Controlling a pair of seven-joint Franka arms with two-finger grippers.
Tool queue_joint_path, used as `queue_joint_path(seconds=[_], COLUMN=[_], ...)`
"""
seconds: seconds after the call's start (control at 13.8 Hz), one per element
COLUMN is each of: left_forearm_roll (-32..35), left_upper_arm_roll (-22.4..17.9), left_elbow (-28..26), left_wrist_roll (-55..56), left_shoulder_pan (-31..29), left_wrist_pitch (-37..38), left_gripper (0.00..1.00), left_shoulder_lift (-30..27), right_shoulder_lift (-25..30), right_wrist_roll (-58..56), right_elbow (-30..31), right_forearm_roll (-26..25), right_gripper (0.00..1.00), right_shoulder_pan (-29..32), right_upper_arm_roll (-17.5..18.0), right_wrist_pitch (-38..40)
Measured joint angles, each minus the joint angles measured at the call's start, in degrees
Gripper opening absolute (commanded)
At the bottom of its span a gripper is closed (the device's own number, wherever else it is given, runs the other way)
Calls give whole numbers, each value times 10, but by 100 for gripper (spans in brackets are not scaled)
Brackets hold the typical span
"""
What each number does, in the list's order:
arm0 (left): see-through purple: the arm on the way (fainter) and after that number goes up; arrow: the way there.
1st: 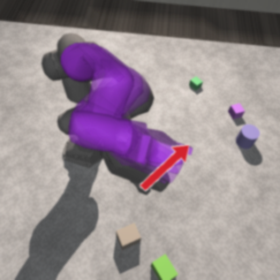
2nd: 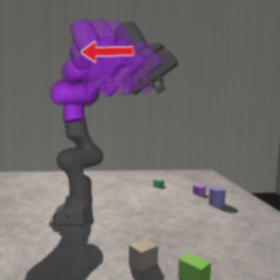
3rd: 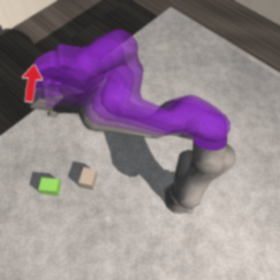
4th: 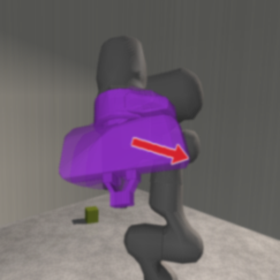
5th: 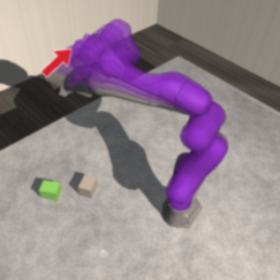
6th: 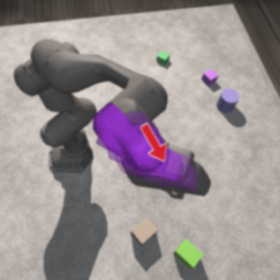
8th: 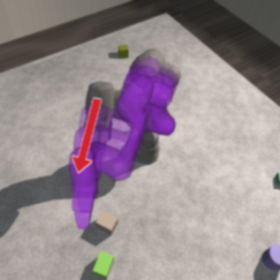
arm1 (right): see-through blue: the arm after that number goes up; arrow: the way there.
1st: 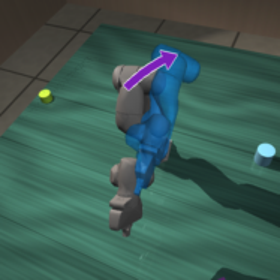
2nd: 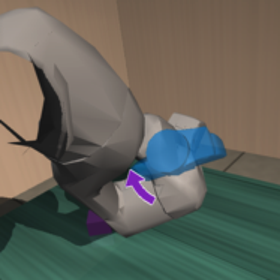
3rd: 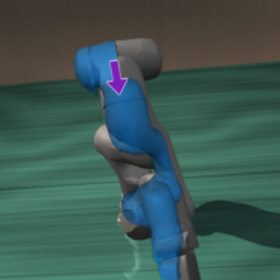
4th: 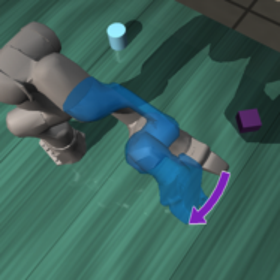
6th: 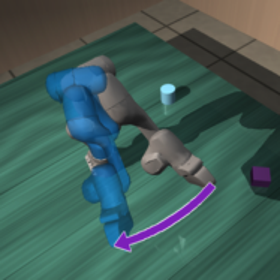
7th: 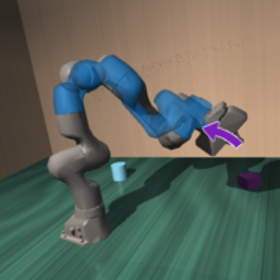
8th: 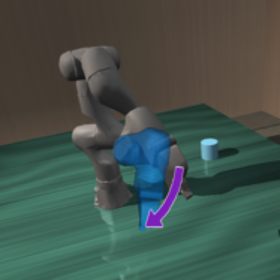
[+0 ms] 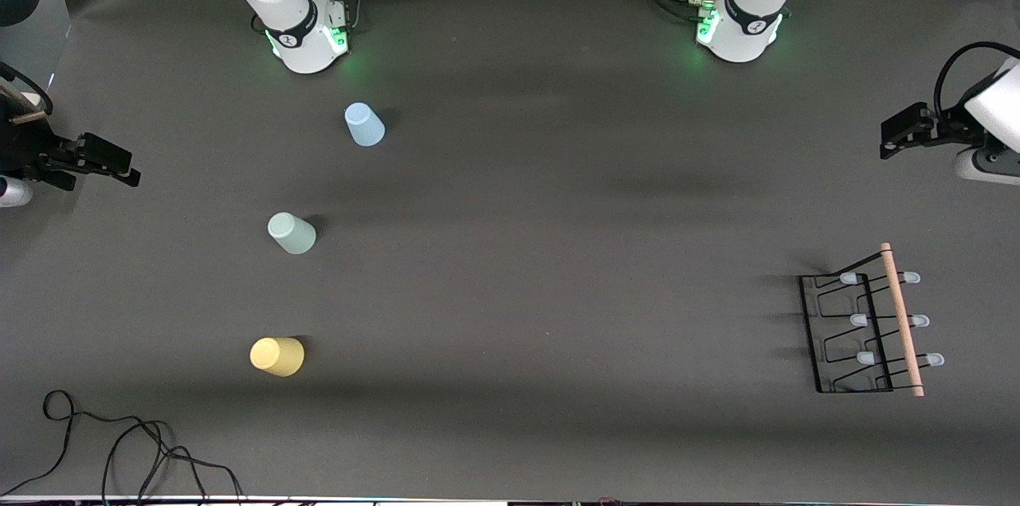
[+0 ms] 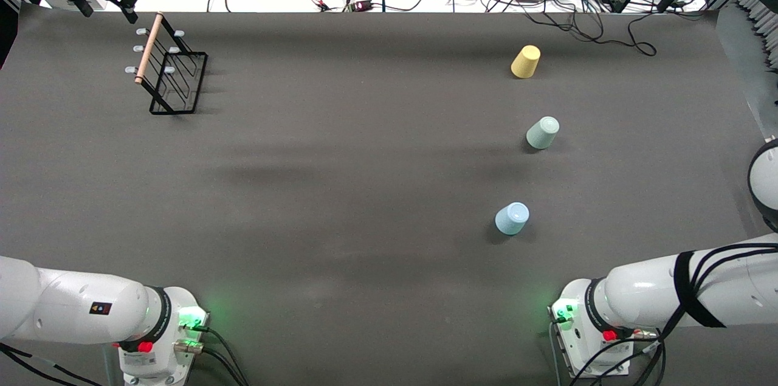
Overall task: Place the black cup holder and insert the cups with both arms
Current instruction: 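Reach the left gripper toward the black wire cup rack, then grasp the rack's wooden rod with the left gripper and lift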
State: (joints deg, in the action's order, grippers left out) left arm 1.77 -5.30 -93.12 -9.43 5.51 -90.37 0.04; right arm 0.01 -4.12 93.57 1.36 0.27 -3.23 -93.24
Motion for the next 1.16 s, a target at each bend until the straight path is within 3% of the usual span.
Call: queue_joint_path(seconds=[0.36, 0.73, 1.02, 1.16], left_forearm_roll=[-9, -19, -20, -20], left_upper_arm_roll=[-5, -6, -4, -2], left_elbow=[58, 60, 42, 41], left_wrist_roll=[0, -39, -61, -64], left_shoulder_pan=[-44, -87, -91, -91], left_wrist_pitch=[-34, -125, -221, -249], left_gripper=[100, 99, 90, 69], left_shoulder_lift=[88, 188, 257, 287], right_shoulder_lift=[-1, -2, -2, -2], right_wrist_roll=[0, 0, 0, 0], right_elbow=[0, 1, 1, 1], right_forearm_roll=[0, 0, 0, 0], right_gripper=[100, 100, 100, 100], right_shoulder_pan=[0, -1, -1, -1], right_upper_arm_roll=[0, 1, 1, 1], right_wrist_pitch=[0, 0, 0, 0])
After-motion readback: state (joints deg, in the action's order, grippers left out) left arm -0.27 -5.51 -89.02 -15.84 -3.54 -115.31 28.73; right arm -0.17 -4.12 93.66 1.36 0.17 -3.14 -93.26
